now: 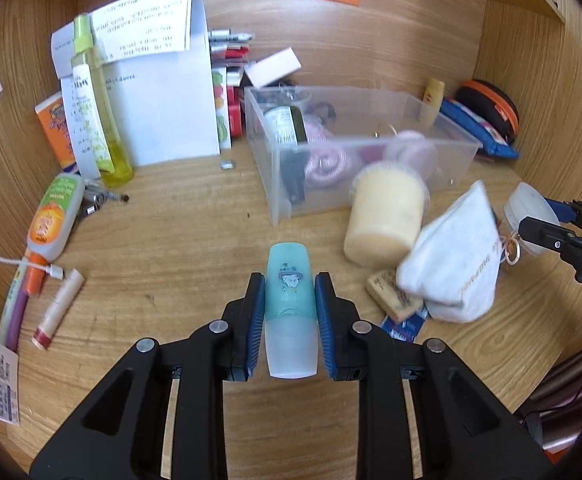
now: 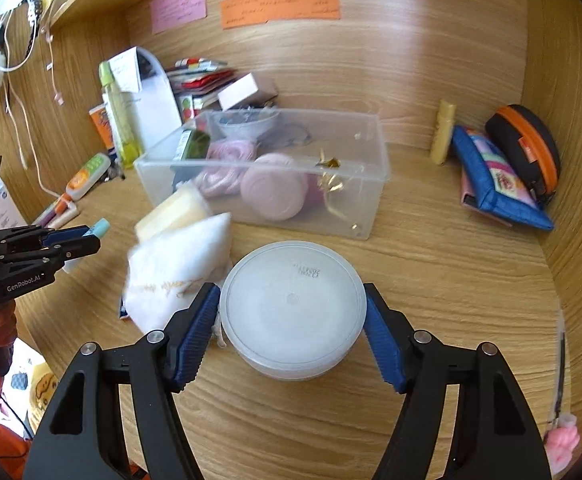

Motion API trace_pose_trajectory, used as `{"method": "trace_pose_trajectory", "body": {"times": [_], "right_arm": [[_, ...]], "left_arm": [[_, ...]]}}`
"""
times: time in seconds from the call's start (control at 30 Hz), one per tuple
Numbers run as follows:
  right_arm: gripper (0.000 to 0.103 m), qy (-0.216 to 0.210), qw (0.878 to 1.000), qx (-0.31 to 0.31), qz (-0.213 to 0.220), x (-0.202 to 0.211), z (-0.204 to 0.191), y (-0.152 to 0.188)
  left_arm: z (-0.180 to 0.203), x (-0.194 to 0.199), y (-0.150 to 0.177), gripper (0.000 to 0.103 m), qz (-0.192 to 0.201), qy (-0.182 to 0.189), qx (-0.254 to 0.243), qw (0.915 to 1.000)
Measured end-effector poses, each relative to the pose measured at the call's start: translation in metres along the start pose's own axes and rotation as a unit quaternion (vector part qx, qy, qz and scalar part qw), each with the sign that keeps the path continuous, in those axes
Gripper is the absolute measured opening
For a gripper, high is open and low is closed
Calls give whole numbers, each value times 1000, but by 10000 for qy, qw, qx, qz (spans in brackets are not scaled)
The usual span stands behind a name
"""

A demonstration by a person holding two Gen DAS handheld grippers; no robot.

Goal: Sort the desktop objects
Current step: 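Carry the teal bottle and white round lid into the clear box, then carry the teal roll-on bottle and white round lid into the clear box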

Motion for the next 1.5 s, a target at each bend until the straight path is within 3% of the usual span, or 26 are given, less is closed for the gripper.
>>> {"method": "trace_pose_trajectory", "body": {"times": [0.77,1.1,1.5], "right_arm": [[67,35,9978,-37,667,-6,22,-73],[67,74,9965,27,831,-18,26,-104],[67,60,9973,-21,731,-47,38,-122]], "left_arm": [[7,1,-70,25,628,204,194,9976],[18,-18,-97,25,597,368,141,9974],[38,-41,-128,25,570,506,35,9971]]}}
Point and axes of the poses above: each gripper's, at about its wrist camera, not at the fingertips, and x roughly against the way its jaws point, z to its right, y to its underside, the point moved 5 cm from there along -x, roughly the way its jaws point, and after that the axes turned 3 degrees about x, right-handed, at the moved point
